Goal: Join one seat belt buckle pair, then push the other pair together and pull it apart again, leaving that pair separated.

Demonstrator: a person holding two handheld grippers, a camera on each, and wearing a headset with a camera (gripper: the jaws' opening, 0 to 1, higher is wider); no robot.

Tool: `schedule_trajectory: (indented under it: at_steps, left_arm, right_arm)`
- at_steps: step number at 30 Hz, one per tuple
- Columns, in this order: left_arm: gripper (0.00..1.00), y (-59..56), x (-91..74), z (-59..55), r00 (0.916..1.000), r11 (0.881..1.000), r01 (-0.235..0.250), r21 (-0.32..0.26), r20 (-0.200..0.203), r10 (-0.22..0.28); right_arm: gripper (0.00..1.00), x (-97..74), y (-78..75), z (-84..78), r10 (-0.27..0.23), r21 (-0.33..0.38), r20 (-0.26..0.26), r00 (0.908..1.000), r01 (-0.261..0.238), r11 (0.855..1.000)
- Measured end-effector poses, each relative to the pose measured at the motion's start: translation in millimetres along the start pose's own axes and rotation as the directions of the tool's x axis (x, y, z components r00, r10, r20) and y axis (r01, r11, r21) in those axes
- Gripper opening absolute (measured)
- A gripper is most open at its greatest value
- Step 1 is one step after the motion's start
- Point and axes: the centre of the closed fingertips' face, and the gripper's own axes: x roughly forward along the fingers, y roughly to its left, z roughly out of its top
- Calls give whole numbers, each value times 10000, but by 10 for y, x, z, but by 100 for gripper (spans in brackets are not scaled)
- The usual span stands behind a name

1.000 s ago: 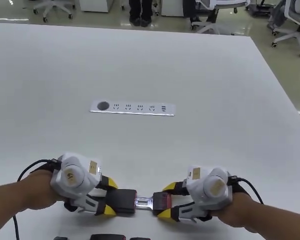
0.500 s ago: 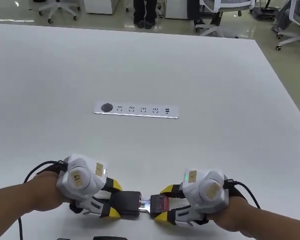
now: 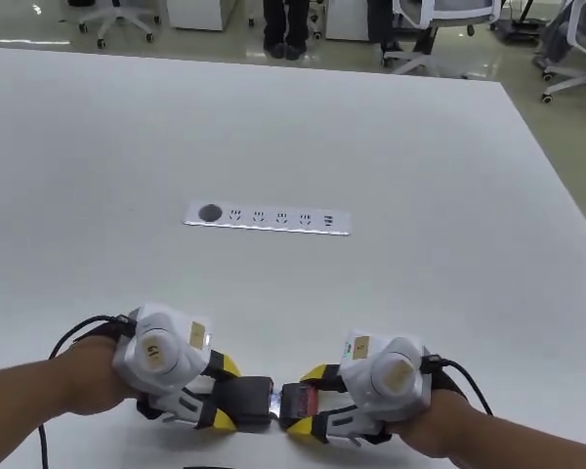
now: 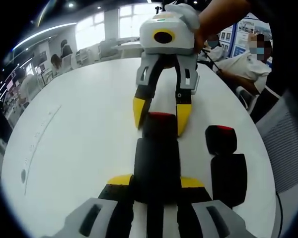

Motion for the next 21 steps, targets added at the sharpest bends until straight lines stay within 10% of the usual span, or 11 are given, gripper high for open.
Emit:
schedule_trajectory:
  at_steps: [21]
  left_arm:
    - [34,-32,29,19,9995,9994,296,153,128,-298]
  right_arm:
    - [32,34,10,20,189,-295,-253,9995,-196,9994]
